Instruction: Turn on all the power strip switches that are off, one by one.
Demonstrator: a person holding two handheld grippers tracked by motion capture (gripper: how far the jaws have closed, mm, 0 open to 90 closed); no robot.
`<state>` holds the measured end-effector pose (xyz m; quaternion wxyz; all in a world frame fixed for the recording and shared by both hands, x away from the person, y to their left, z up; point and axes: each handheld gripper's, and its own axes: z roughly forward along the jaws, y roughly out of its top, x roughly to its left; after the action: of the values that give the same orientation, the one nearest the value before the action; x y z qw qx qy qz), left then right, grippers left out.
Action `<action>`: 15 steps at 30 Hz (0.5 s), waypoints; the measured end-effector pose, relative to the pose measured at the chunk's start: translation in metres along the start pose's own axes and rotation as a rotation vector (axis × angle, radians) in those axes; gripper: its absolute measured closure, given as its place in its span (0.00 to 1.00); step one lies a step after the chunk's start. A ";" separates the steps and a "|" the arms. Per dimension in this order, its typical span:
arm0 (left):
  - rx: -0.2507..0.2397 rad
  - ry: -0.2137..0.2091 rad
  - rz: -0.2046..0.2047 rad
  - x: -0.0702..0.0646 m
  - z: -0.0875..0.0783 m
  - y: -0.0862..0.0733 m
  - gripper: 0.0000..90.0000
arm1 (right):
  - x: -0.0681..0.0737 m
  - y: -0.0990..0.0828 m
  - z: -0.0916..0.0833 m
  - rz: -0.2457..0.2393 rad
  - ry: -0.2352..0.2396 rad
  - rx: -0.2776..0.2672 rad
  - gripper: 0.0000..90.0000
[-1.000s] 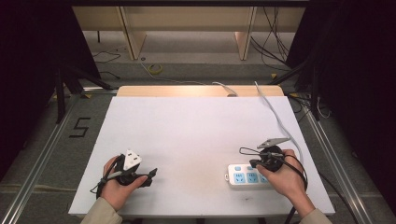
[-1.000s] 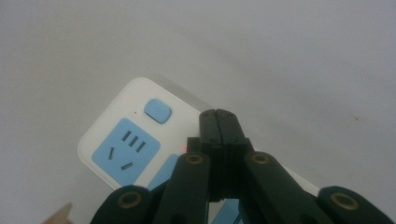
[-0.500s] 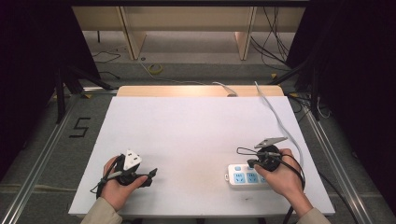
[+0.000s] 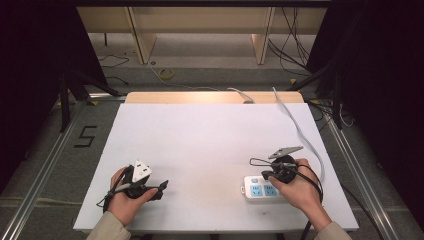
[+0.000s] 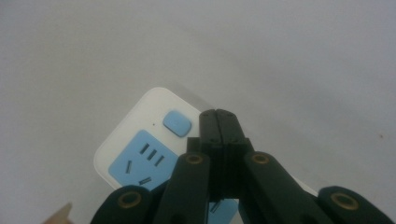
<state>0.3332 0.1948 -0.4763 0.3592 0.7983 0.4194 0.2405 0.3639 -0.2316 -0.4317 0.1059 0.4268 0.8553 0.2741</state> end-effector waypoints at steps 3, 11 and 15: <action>-0.001 0.000 0.000 0.000 0.000 0.000 0.18 | 0.002 0.001 0.002 -0.004 0.003 0.002 1.00; 0.004 -0.001 0.004 0.000 0.000 0.000 0.18 | 0.005 0.003 0.006 -0.013 0.007 0.011 1.00; -0.002 -0.001 0.001 0.000 0.000 0.000 0.18 | 0.007 0.005 0.008 -0.020 0.010 0.015 1.00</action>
<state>0.3331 0.1945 -0.4764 0.3599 0.7983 0.4187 0.2407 0.3660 -0.2206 -0.4352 0.1009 0.4177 0.8620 0.2687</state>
